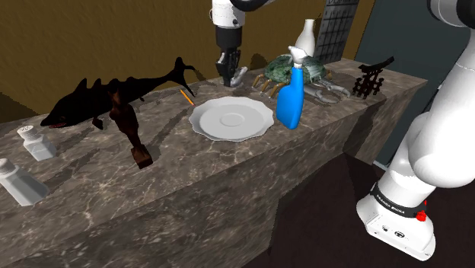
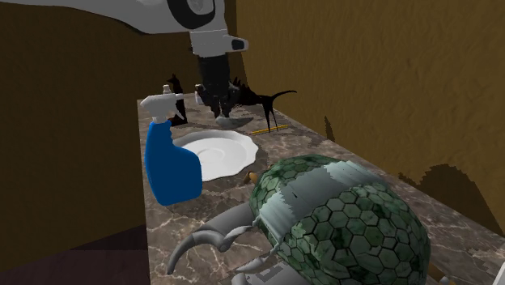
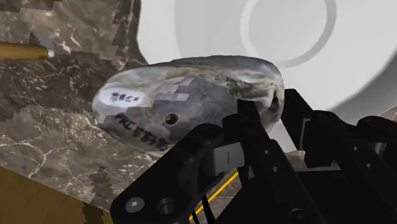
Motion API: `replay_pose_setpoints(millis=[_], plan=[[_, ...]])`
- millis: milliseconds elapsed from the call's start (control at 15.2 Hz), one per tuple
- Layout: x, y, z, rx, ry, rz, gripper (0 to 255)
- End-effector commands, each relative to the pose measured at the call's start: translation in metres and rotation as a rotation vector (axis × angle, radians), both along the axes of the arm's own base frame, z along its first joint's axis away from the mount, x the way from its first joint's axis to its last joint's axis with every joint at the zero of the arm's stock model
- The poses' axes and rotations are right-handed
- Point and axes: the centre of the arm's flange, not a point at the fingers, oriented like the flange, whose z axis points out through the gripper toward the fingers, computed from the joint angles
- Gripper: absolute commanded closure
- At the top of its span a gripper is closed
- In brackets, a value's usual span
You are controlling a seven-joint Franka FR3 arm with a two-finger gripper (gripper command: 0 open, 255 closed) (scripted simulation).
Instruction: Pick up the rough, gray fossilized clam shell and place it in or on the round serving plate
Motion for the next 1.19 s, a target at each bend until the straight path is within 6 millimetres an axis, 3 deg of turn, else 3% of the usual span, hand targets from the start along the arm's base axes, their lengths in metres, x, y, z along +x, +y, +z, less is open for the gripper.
replay_pose_setpoints(millis=[0, 330, 1122], plan=[[-0.015, 0.020, 0.002, 0.000, 0.000, -0.001, 255], [-0.051, 0.070, 0.005, 0.000, 0.000, -0.001, 255], [-0.051, 0.070, -0.058, 0.000, 0.000, -0.001, 255]])
